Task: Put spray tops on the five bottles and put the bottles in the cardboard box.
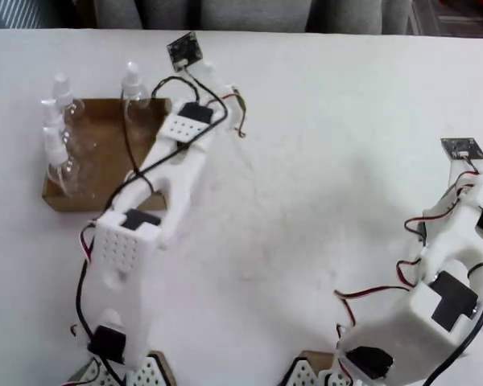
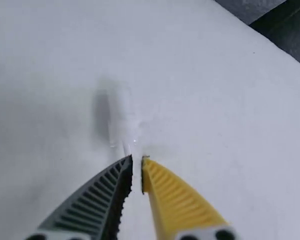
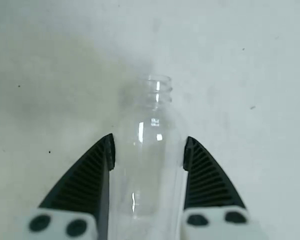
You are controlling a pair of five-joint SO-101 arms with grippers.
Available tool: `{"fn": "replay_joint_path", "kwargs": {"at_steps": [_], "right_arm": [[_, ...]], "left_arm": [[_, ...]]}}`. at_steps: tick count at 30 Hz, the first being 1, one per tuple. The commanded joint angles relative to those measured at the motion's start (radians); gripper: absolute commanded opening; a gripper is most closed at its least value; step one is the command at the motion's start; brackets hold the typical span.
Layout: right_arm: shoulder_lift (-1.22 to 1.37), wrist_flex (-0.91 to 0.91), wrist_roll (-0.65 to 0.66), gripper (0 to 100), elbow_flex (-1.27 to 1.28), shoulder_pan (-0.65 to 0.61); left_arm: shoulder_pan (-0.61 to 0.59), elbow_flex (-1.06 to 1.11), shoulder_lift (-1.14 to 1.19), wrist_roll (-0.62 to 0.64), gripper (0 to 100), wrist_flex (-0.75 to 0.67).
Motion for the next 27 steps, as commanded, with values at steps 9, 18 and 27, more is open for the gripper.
{"fn": "replay_joint_path", "kwargs": {"at_steps": [9,18,27], "right_arm": [[-0.008,-0.021,0.011,1.7,0.015,-0.018],[-0.008,-0.021,0.011,1.7,0.060,-0.070],[-0.008,-0.028,0.012,1.7,0.077,-0.081]], "left_arm": [[-0.058,-0.285,0.174,-0.011,32,-0.017],[-0.073,-0.540,0.331,-0.041,24,0.140],[-0.065,-0.807,0.526,-0.061,24,0.222]]}}
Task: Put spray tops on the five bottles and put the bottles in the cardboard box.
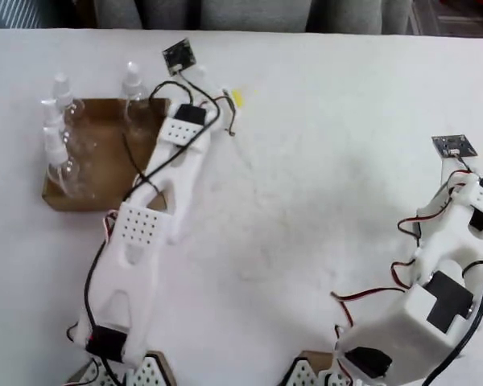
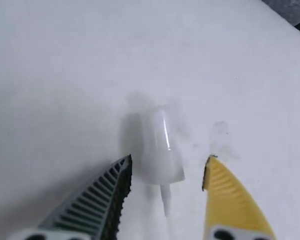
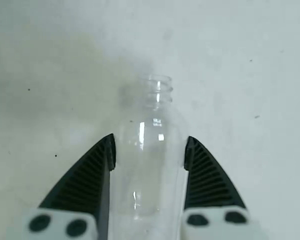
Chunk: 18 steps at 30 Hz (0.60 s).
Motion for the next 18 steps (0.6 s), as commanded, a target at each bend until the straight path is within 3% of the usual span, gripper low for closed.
{"fn": "replay_joint_path", "kwargs": {"at_steps": [1,7,12,15,18], "right_arm": [[0.008,-0.004,0.008,1.7,0.017,-0.028],[0.008,-0.004,0.008,1.7,0.038,-0.033],[0.008,-0.004,0.009,1.7,0.038,-0.031],[0.004,-0.001,0.009,1.7,0.037,-0.031],[-0.001,0.001,0.009,1.7,0.032,-0.027]], "left_arm": [[-0.004,-0.150,0.038,-0.011,24,0.029],[0.027,-0.160,0.053,-0.012,22,0.107],[0.025,-0.161,0.051,-0.011,1,0.112],[0.027,-0.189,0.047,-0.009,4,0.164],[0.038,-0.307,0.033,-0.009,2,0.324]]}}
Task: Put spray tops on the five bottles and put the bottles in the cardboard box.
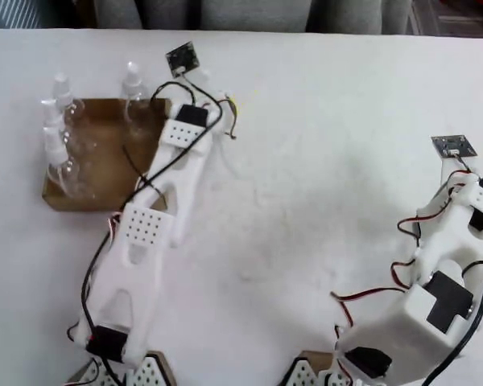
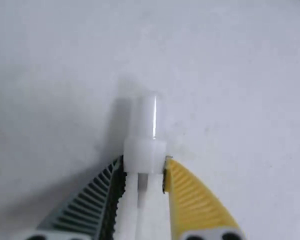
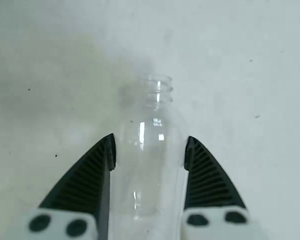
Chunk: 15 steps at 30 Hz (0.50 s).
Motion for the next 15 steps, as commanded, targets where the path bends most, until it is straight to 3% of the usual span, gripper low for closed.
{"fn": "replay_joint_path", "kwargs": {"at_steps": [1,4,15], "right_arm": [[-0.001,0.002,0.009,1.7,0.012,-0.027],[-0.002,0.013,0.009,1.7,0.009,-0.031],[-0.295,0.367,-0.003,1.7,-0.166,-0.062]], "left_arm": [[0.038,-0.204,-0.044,-0.011,2,0.232],[0.082,-0.377,-0.044,-0.017,2,0.425],[0.257,-0.362,-0.297,-0.118,2,0.738]]}}
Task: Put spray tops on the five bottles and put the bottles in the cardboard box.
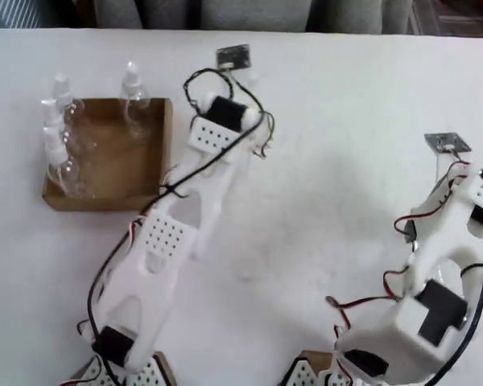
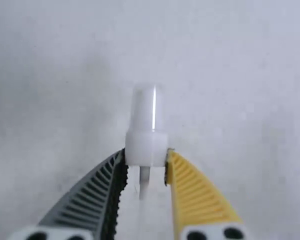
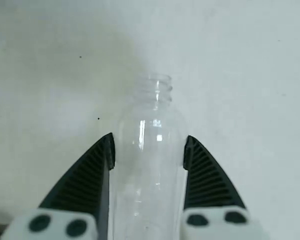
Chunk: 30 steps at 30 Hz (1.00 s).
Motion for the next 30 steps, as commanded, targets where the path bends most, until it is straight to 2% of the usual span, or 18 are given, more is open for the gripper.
{"fn": "replay_joint_path", "kwargs": {"at_steps": [1,6,9,13,18,22,27,30], "right_arm": [[-0.193,0.117,-0.002,1.7,-0.049,-0.038],[-0.476,0.168,-0.078,1.7,0.021,-0.085],[-0.645,0.168,-0.084,1.7,0.117,-0.134],[-0.828,0.168,-0.160,1.7,0.224,-0.200],[-0.997,0.166,-0.258,1.7,0.290,-0.271],[-1.101,0.156,-0.376,1.7,0.305,-0.375],[-1.185,0.082,-0.594,1.8,0.308,-0.565],[-1.208,0.008,-0.617,1.8,0.353,-0.676]], "left_arm": [[0.073,-0.060,-0.219,-0.026,2,0.086],[0.091,-0.055,-0.367,-0.040,2,0.094],[0.088,-0.052,-0.433,-0.114,2,0.095],[0.051,0.046,-0.536,-0.175,2,0.095],[-0.027,0.431,-0.805,-0.247,2,0.092],[-0.068,0.753,-1.093,-0.278,2,0.074],[-0.113,1.096,-1.449,-0.281,2,-0.034],[-0.150,1.290,-1.662,-0.281,2,-0.123]]}}
